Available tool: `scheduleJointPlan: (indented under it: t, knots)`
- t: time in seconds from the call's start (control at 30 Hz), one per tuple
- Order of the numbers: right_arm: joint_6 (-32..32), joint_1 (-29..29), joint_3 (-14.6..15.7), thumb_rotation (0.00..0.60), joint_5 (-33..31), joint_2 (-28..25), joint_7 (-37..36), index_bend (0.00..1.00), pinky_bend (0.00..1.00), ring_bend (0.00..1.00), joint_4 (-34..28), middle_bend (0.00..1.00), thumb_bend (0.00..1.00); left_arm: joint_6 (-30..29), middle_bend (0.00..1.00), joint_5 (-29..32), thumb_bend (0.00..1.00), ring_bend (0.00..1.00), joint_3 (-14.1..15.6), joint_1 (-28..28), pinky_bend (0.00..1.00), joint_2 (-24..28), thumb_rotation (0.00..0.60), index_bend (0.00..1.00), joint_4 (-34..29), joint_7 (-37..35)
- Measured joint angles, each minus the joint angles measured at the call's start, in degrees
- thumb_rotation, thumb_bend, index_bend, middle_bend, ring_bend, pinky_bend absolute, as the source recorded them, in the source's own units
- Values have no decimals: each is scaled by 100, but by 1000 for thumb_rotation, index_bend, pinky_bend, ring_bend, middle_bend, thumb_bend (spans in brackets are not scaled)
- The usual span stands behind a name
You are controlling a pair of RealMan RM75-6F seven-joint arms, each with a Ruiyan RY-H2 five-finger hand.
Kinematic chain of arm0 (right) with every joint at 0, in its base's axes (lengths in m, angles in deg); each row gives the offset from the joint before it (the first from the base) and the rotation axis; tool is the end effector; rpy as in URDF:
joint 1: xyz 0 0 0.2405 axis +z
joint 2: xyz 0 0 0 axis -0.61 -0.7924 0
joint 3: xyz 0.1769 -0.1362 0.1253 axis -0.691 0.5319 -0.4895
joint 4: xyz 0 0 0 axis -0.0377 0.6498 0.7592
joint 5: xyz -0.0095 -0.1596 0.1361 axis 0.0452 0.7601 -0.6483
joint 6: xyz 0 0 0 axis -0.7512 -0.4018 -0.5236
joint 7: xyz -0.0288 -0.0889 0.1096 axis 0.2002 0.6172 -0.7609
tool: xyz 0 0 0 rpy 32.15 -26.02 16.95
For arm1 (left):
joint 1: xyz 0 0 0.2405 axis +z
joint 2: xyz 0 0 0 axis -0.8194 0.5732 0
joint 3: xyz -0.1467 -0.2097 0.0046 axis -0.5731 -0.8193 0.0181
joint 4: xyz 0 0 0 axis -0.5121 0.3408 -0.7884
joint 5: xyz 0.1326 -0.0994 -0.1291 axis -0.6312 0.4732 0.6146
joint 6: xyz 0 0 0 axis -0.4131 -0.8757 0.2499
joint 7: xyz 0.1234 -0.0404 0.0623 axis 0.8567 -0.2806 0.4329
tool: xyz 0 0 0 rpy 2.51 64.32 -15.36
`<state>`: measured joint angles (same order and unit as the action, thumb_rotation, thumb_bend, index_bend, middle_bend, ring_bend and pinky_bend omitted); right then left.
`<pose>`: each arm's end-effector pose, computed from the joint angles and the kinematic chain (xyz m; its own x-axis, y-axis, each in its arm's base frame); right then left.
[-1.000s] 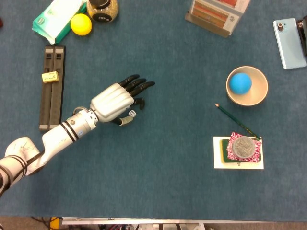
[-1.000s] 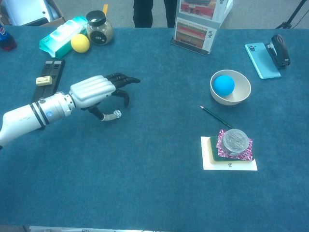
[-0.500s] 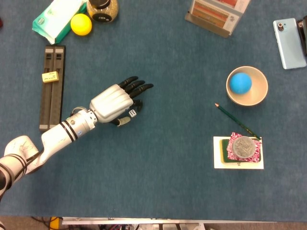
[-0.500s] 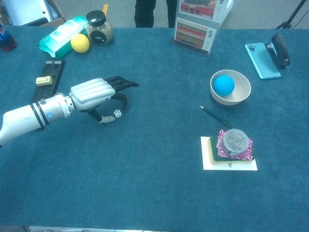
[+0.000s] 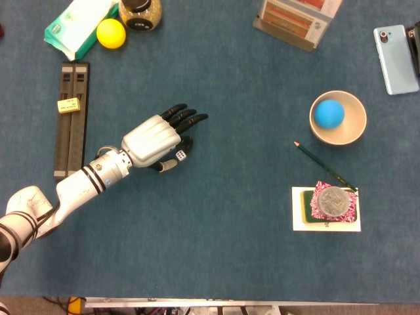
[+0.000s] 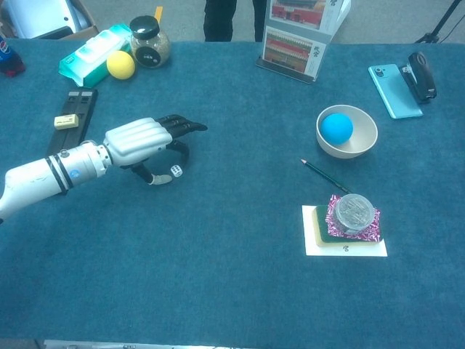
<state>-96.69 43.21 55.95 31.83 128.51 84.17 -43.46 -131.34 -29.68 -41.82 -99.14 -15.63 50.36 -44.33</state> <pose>-0.3186 -0.1917 0.1448 0.4546 -0.0090 0.8906 -0.8900 0.0344 0.4547 -0.2091 0.3299 -0.0775 0.5734 0.2758 0.7714 0.6311 -0.7491 -0.2013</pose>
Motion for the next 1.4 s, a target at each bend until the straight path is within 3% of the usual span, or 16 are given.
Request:
scheduleJointPlan:
  t: [0.5, 0.8, 1.13, 1.3, 1.4]
  knots:
    - [-17, -23, -4, 600, -14, 34, -64, 584, 280, 305, 61, 437, 68, -241, 0, 53, 283, 0, -39, 21, 0, 1, 600, 519, -42, -6]
    - [-89, -64, -12, 600, -4, 54, -137, 585, 280, 305, 102, 438, 68, -655, 0, 168, 283, 0, -256, 69, 0, 503, 600, 521, -811, 220]
    - [-98, -70, -25, 600, 0, 94, -185, 585, 280, 305, 129, 437, 68, -1041, 0, 682, 283, 0, -543, 555, 0, 1385, 600, 521, -2323, 505]
    - [-45, -43, -28, 600, -12, 131, -181, 585, 280, 305, 147, 438, 68, -885, 0, 763, 283, 0, -317, 844, 0, 1321, 600, 521, -2356, 467]
    - [-30, -27, -45, 600, -20, 136, -197, 585, 280, 305, 160, 437, 68, -837, 0, 721, 283, 0, -336, 811, 0, 1248, 600, 521, -2188, 348]
